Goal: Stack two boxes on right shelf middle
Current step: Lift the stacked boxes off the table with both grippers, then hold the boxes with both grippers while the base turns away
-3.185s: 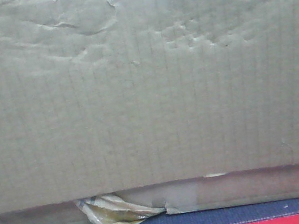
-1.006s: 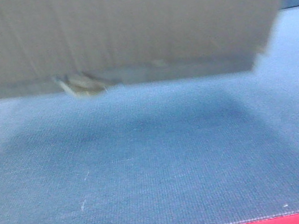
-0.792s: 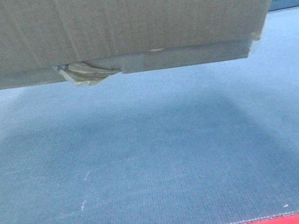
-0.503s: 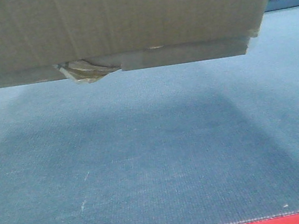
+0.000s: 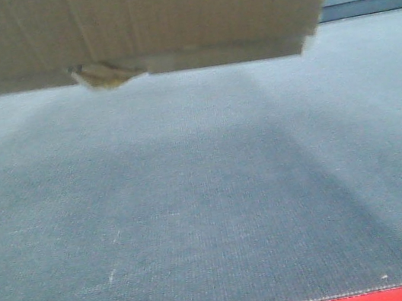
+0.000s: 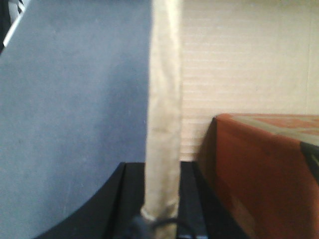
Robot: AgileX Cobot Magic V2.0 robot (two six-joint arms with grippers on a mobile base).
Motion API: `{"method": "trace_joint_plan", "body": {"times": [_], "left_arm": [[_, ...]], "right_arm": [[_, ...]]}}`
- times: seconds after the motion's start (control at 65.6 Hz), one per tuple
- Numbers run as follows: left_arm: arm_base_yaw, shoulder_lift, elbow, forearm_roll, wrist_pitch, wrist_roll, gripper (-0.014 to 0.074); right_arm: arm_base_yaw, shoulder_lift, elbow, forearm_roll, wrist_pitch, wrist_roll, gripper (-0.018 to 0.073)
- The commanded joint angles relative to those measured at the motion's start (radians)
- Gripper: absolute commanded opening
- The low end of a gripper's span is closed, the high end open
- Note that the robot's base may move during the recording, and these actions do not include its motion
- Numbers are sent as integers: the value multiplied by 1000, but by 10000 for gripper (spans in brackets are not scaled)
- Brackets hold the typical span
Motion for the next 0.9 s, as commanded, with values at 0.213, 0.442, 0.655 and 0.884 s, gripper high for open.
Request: {"method": "trace_joint_plan", "body": {"times": [0.213, 0.442, 0.655, 0.884], "left_arm": [[7, -18, -9, 82, -42, -8, -111], [7, -18, -9, 79, -40, -8, -111], [7, -18, -9, 80, -36, -8, -111], [7, -18, -9, 80, -36, -8, -111]], "right_arm": [[-11, -17, -14, -96, -92, 2, -153], [-11, -17, -14, -96, -92, 2, -153], [-11, -17, -14, -96, -108, 2, -153], [-11, -17, -14, -96, -173, 2, -153]]}}
